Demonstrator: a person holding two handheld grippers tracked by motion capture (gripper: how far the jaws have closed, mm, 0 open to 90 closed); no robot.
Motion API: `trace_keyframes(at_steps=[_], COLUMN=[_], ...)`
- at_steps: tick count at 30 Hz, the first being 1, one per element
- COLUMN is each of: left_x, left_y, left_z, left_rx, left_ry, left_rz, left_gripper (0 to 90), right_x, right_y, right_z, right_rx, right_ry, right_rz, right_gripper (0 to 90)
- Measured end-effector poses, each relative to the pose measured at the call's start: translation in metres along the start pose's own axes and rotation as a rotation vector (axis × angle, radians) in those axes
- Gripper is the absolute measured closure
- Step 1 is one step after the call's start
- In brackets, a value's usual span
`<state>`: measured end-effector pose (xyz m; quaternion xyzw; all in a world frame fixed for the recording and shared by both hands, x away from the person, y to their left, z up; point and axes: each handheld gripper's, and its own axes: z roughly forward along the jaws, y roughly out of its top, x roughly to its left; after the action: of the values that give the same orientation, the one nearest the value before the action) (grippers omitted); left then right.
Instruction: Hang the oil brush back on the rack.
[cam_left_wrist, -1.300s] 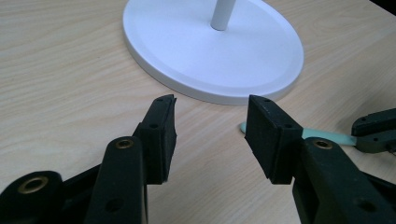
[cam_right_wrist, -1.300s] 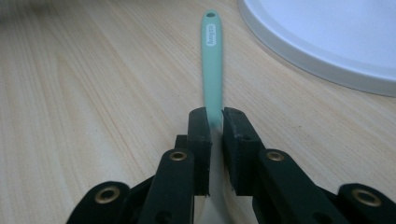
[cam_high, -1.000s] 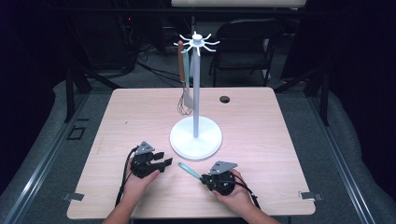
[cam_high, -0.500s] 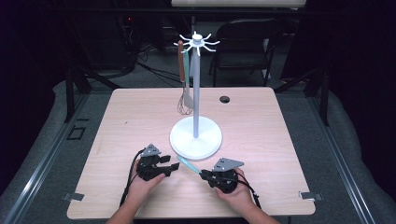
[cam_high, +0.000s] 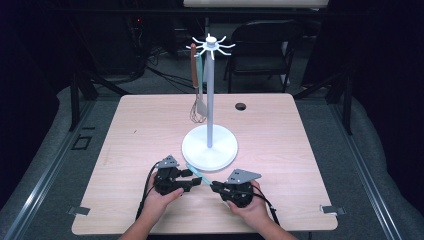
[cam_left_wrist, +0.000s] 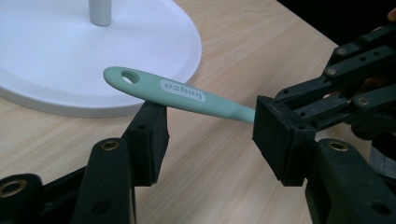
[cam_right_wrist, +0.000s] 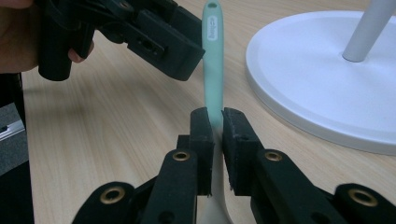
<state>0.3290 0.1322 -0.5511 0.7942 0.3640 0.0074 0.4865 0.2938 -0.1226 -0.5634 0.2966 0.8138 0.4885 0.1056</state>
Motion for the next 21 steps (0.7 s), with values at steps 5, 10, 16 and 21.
trace_keyframes(at_steps=[5, 10, 16, 21], left_x=[-0.006, -0.01, -0.011, -0.011], left_y=[0.005, 0.009, 0.006, 0.006], left_z=[-0.002, 0.001, 0.01, 0.01], left_rx=[-0.023, -0.034, -0.015, -0.021], left_ry=[-0.021, -0.048, -0.047, -0.046], left_rz=[0.004, 0.003, -0.009, -0.008], left_gripper=[49.6, 52.6, 53.4, 54.7], right_x=[0.002, 0.003, 0.002, -0.001], right_y=[0.001, 0.002, 0.001, -0.003], right_z=[0.002, 0.003, 0.006, 0.006], right_rx=[-0.008, -0.016, -0.004, 0.054], right_ry=[0.006, 0.009, 0.024, 0.025], right_rz=[0.002, -0.002, 0.014, 0.023], right_gripper=[82.4, 82.3, 80.2, 71.0])
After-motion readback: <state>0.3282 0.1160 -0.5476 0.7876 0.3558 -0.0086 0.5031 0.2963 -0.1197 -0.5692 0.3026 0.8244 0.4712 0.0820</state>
